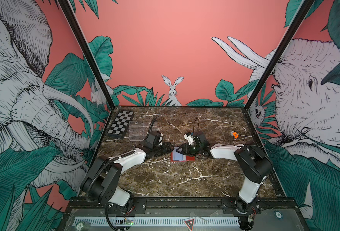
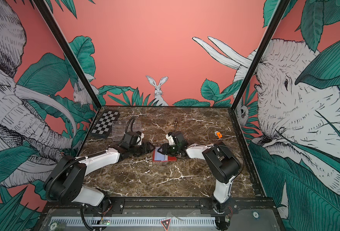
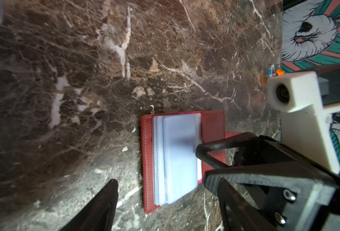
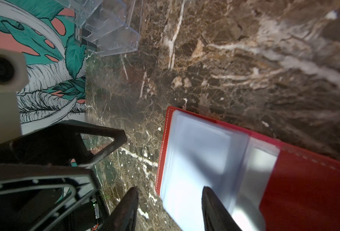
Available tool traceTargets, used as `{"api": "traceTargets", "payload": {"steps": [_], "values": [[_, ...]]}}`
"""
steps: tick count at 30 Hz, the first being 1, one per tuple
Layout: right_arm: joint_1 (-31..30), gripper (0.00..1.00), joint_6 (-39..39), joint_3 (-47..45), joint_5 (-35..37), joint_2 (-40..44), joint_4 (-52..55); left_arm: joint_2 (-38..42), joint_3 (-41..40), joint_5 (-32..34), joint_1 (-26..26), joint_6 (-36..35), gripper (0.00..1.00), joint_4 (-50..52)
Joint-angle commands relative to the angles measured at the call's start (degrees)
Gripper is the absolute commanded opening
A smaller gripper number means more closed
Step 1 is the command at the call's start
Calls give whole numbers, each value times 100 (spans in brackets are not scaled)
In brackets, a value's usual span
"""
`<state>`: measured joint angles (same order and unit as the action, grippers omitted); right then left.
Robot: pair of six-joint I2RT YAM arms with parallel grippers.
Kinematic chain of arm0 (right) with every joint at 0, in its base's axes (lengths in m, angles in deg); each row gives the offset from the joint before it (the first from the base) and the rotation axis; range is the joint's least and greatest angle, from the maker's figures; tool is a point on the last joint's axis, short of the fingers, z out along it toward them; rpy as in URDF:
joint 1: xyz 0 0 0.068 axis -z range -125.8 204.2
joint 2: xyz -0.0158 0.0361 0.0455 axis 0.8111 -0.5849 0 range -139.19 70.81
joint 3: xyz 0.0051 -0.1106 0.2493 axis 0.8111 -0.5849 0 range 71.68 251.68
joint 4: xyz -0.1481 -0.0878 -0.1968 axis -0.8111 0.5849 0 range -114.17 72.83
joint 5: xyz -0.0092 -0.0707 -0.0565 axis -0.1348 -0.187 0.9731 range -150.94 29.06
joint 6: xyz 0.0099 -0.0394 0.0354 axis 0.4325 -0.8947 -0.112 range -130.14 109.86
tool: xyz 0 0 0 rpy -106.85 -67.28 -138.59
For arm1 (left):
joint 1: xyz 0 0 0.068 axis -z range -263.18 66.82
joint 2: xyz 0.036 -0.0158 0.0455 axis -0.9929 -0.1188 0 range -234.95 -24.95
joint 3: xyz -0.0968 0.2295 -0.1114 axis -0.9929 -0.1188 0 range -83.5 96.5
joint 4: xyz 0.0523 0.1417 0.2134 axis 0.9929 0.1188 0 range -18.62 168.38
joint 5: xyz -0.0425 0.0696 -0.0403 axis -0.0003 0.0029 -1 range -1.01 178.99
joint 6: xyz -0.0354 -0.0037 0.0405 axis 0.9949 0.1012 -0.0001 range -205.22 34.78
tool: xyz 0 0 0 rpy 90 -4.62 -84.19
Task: Take the credit cards out of the card holder
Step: Flip over the card slot in the card holder.
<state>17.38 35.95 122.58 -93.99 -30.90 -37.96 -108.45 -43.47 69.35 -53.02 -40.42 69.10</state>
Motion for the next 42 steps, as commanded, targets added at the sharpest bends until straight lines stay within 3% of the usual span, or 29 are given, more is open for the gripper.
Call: {"api": "traceTargets", "payload": {"steps": [1,6,13,17,21,29,42], "values": [[-14,51,6,-32,124,294,82,199,-223,-244,-25,354,81,-599],[33,49,-9,-133,323,413,242,3,-496,-384,-47,609,81,-1094],[164,31,49,-410,379,300,99,-82,-710,-493,-45,818,80,-1424],[173,27,58,-481,356,171,-7,-204,-723,-488,-53,803,78,-1270],[175,23,20,-528,439,114,55,-427,-860,-705,-53,989,77,-1766],[174,21,-12,-617,546,38,104,-817,-1065,-1039,-51,1261,78,-2697],[172,21,-38,-681,606,-46,76,-1112,-1210,-1330,-53,1271,78,-3255]]}}
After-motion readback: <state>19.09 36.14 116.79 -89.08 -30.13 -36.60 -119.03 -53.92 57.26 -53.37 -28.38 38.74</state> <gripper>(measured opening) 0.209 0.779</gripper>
